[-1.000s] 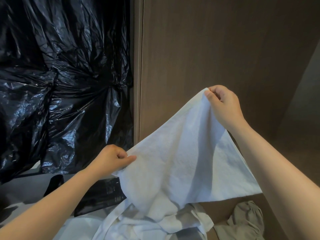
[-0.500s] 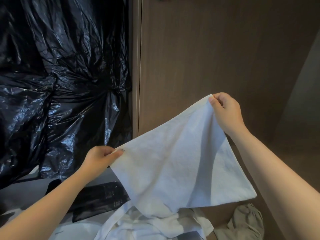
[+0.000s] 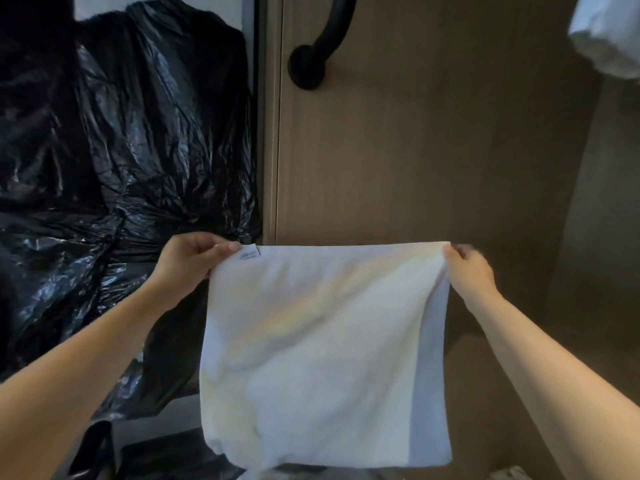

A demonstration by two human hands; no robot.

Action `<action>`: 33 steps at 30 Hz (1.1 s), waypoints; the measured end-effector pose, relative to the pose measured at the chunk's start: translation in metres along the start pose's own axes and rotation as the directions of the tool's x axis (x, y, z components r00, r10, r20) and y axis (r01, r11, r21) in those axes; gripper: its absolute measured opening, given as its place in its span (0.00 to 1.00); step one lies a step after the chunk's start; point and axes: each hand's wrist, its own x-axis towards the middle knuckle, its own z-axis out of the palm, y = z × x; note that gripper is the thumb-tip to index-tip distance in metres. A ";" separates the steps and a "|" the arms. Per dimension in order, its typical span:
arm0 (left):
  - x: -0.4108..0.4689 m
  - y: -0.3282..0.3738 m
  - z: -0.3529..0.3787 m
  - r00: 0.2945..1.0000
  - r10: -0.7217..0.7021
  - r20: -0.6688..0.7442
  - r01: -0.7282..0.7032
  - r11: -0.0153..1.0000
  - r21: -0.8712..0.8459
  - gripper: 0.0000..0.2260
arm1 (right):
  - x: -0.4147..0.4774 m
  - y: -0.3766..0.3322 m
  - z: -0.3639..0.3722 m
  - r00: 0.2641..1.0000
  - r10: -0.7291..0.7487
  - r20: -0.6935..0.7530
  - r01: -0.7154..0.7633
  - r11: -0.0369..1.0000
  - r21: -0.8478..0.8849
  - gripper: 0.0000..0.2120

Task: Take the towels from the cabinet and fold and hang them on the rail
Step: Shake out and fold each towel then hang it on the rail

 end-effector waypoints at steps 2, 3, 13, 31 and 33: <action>0.005 0.008 0.001 0.996 0.087 -0.023 -0.085 0.993 0.082 0.03 | 0.002 0.003 -0.001 0.999 0.040 0.001 -0.040 0.999 -0.027 0.21; 0.006 0.011 0.002 0.990 0.136 -0.042 -0.129 0.982 0.139 0.03 | 0.001 0.005 -0.001 0.999 0.052 0.003 -0.052 0.998 -0.047 0.21; -0.006 0.028 0.018 0.948 0.317 -0.019 -0.302 0.920 0.251 0.05 | 0.001 0.021 -0.004 0.998 0.055 -0.019 -0.058 0.986 -0.157 0.20; -0.079 0.032 0.093 0.909 0.176 0.377 -0.255 0.952 0.170 0.04 | -0.161 0.021 0.082 0.715 -0.401 0.572 0.214 0.905 0.367 0.09; -0.084 0.032 0.094 0.908 0.177 0.380 -0.251 0.956 0.154 0.04 | -0.165 0.023 0.086 0.716 -0.422 0.556 0.227 0.894 0.386 0.06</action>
